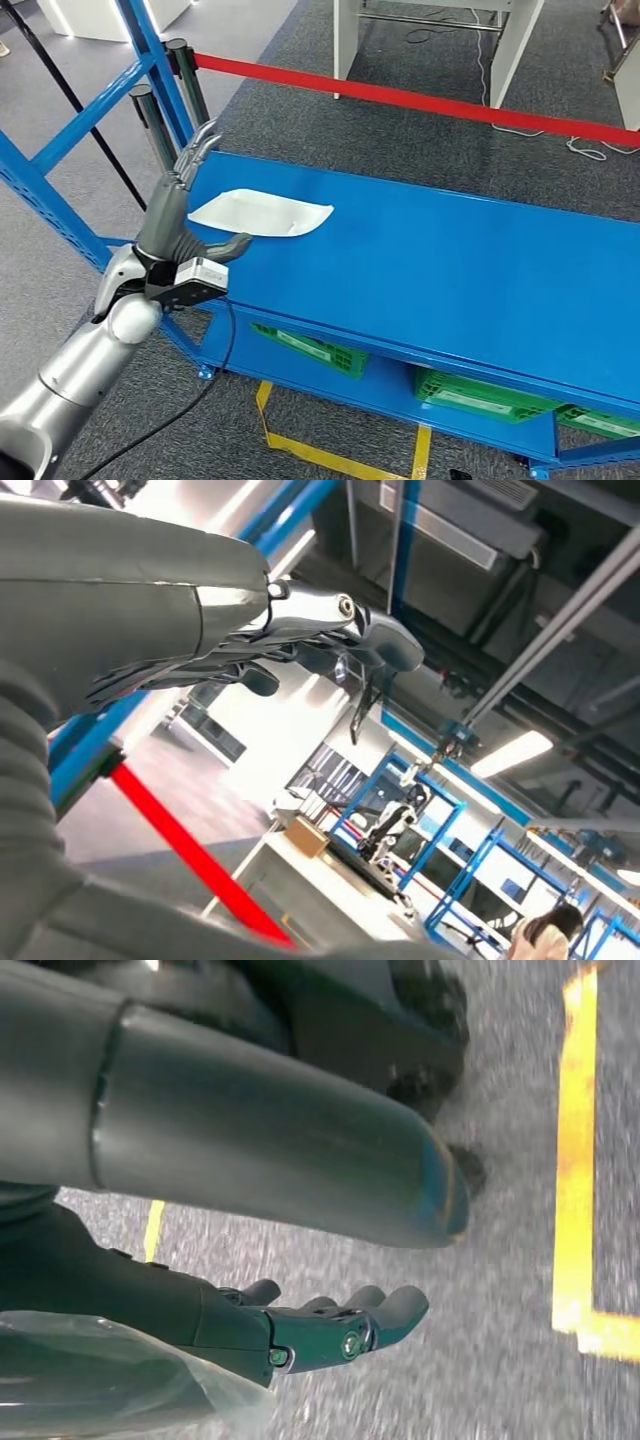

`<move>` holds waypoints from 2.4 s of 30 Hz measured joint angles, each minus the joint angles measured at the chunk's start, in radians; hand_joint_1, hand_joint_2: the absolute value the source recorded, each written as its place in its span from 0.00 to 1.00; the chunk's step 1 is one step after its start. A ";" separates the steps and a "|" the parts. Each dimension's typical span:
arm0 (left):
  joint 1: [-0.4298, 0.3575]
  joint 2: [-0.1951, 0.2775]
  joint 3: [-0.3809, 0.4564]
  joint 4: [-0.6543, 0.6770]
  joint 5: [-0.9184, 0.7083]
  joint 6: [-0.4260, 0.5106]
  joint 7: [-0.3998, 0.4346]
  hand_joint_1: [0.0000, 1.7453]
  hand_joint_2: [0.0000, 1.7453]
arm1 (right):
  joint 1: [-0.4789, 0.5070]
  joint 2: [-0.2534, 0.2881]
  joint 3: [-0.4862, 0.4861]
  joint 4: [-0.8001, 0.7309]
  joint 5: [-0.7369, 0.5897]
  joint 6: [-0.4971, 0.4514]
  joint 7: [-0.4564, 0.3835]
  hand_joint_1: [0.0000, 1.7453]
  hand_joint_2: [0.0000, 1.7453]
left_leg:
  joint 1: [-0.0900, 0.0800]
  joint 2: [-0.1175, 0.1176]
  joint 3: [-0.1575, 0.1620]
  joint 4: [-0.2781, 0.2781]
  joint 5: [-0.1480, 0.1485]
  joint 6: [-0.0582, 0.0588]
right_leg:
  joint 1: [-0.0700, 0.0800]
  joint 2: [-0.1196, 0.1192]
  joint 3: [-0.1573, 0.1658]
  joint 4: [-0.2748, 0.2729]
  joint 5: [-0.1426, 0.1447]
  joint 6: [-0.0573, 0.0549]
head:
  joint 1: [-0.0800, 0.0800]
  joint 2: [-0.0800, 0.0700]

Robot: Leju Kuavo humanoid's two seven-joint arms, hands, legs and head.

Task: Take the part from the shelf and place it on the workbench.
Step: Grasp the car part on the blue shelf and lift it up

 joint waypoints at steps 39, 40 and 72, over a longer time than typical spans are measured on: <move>-0.399 -0.194 -0.234 0.697 0.059 -0.427 0.059 0.00 1.00 | -0.005 -0.010 0.105 0.007 0.067 0.111 -0.006 0.00 0.00 | -0.011 0.002 0.069 -0.164 0.104 0.036 | 0.003 0.008 -0.014 0.003 0.011 0.012 | 0.007 0.000; -0.403 -0.194 -0.236 0.712 0.068 -0.444 0.057 0.00 1.00 | -0.005 -0.011 0.105 0.008 0.065 0.112 -0.007 0.00 0.00 | -0.013 0.002 0.072 -0.172 0.100 0.039 | 0.004 0.007 -0.016 0.002 0.012 0.017 | 0.007 0.000; -0.427 -0.169 -0.261 0.934 0.092 -0.482 0.174 0.00 1.00 | -0.004 -0.016 0.100 0.013 0.039 0.128 0.021 0.00 0.00 | -0.013 0.003 0.065 -0.169 0.102 0.035 | 0.000 0.003 -0.012 0.008 0.002 0.022 | 0.011 0.000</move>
